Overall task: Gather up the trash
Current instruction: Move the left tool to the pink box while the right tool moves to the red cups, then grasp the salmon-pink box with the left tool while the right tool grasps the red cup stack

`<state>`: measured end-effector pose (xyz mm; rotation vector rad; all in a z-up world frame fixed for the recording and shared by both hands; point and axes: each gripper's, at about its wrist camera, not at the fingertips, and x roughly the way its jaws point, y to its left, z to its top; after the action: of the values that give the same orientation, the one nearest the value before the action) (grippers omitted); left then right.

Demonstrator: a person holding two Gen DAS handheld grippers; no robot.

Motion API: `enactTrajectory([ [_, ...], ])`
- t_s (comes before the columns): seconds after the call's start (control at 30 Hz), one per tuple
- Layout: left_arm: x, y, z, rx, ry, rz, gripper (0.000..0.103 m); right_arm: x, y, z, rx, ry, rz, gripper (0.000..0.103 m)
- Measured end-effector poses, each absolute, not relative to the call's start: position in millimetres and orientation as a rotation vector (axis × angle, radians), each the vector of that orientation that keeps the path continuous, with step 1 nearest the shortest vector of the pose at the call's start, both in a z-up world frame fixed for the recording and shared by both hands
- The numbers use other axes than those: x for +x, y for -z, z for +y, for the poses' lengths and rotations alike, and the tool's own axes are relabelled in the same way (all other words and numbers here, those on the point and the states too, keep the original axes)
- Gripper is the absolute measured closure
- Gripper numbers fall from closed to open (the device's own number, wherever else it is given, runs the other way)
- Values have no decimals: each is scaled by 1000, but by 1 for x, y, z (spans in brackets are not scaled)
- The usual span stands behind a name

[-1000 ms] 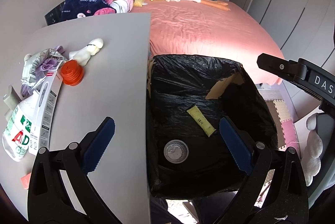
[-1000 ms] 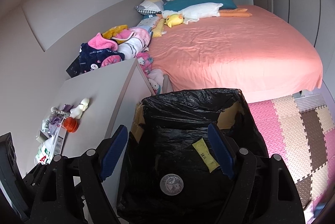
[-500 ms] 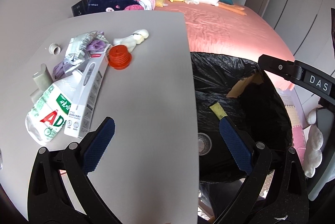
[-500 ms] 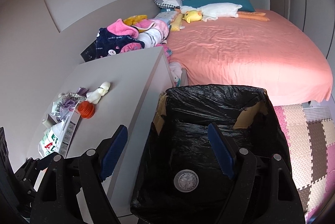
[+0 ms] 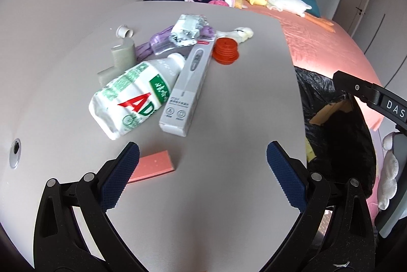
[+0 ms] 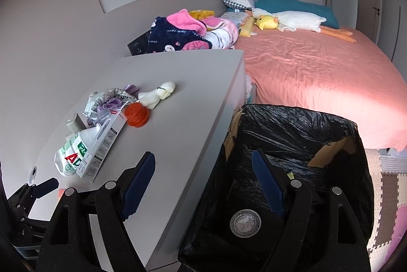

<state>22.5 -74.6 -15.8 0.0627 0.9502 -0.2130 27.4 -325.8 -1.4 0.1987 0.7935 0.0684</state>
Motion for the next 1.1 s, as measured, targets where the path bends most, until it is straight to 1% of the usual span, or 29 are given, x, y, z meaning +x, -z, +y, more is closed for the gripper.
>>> enactTrajectory([
  [0.27,20,33,-43,4,74,988,7,43,10,-299,83,-158,789,24],
  [0.4,21,41,-30,-29,2,1001,7,51,15,-293,72,-181,800,24],
  [0.47,23,44,-25,-41,-27,1002,9,55,17,-292,71,-187,803,24],
  [0.6,24,50,-17,-68,-54,1012,22,61,19,-287,54,-206,798,24],
  [0.77,24,55,-16,-45,-72,1015,33,71,21,-279,34,-226,801,24],
  [0.8,23,55,-16,-31,-77,1011,36,73,22,-278,32,-230,804,24],
  [1.1,22,47,0,-90,-86,957,38,94,27,-265,13,-268,826,24],
])
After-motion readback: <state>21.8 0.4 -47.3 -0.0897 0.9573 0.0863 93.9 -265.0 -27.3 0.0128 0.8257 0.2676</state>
